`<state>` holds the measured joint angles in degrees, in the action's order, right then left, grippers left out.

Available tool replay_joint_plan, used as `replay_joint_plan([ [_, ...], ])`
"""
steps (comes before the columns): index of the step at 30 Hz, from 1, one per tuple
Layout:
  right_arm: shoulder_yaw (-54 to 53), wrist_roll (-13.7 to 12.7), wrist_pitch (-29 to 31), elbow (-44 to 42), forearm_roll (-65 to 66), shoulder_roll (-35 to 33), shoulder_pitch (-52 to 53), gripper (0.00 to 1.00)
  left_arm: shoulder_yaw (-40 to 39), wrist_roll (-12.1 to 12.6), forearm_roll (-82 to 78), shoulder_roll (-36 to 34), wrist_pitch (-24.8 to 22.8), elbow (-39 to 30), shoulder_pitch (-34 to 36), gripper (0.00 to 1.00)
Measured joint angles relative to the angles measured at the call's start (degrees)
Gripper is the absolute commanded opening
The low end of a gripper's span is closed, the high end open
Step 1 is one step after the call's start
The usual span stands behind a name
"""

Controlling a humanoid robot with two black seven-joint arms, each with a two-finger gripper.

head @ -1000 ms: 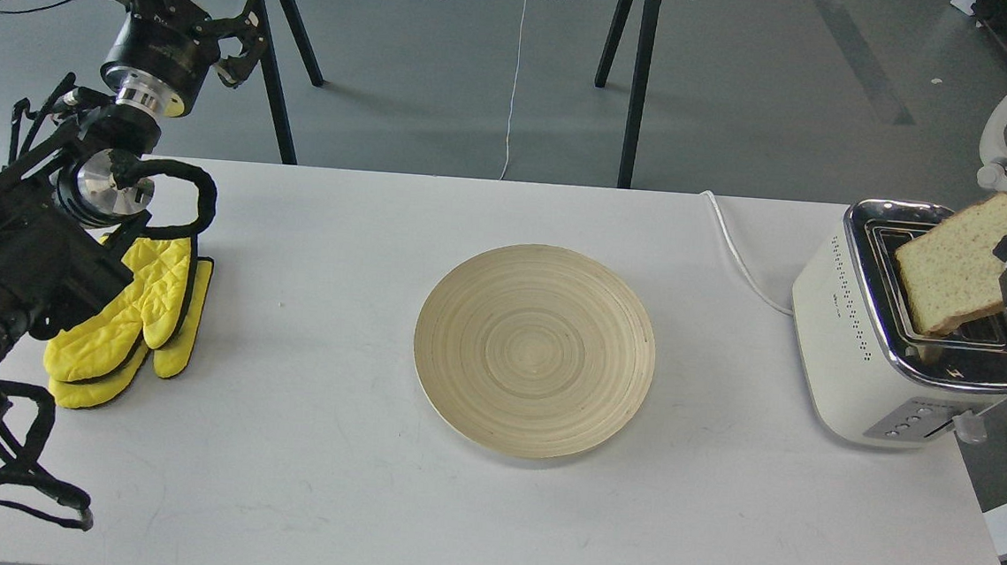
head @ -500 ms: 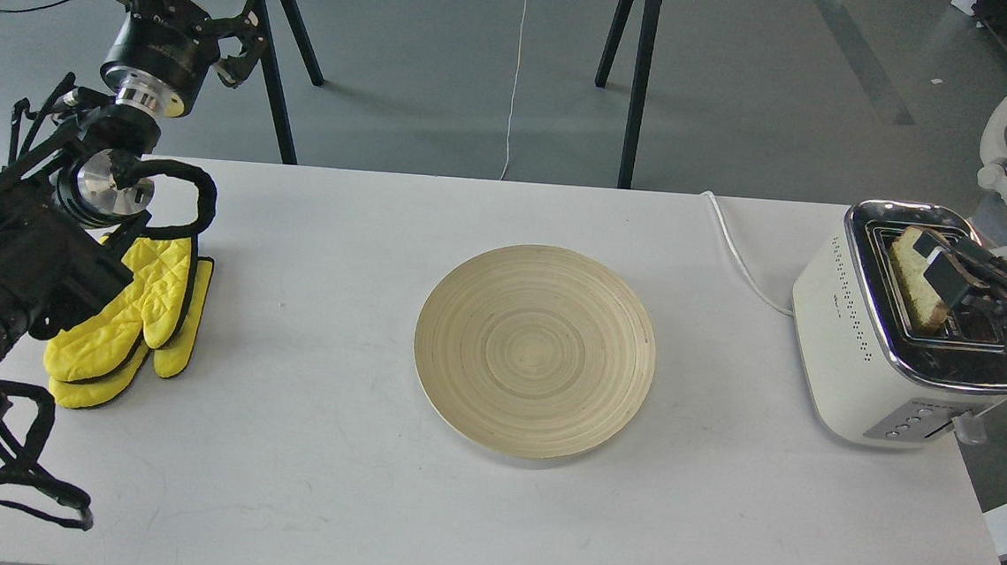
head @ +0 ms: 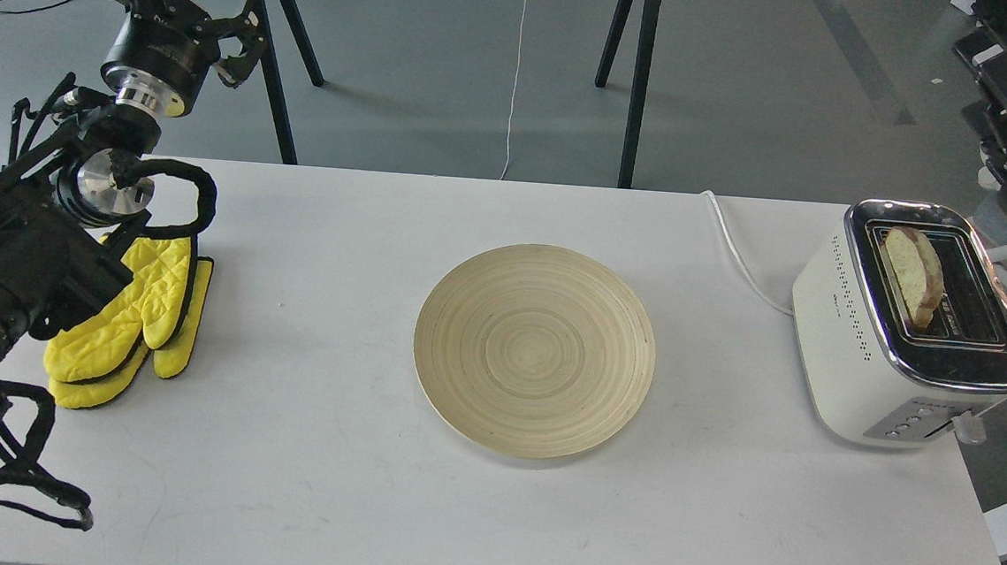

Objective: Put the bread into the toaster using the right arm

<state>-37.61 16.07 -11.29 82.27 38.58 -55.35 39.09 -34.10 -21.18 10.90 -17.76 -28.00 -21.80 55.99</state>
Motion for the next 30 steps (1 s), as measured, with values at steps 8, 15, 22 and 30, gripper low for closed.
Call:
replay_joint_plan([
  [8,-9.76,1.05,9.61,-8.71,-18.48,13.81,-0.05,1.00,-0.03,-0.01,0.01,0.00,0.00,0.00,0.00,1.00],
  [15,-20.54,-1.47,18.81,-22.35,-23.74,28.72,0.62,0.99,-0.07,-0.01,0.01,0.00,0.00,0.01,0.00,1.00],
  [22,-22.35,-2.92,20.58,-37.60,-23.95,35.33,6.82,1.00,-0.09,-0.01,0.02,0.00,0.00,0.00,0.00,1.00],
  [30,-22.06,-2.75,22.67,-41.51,-24.00,36.00,8.35,1.00,-0.09,-0.01,0.01,-0.01,0.00,0.00,0.00,1.00],
])
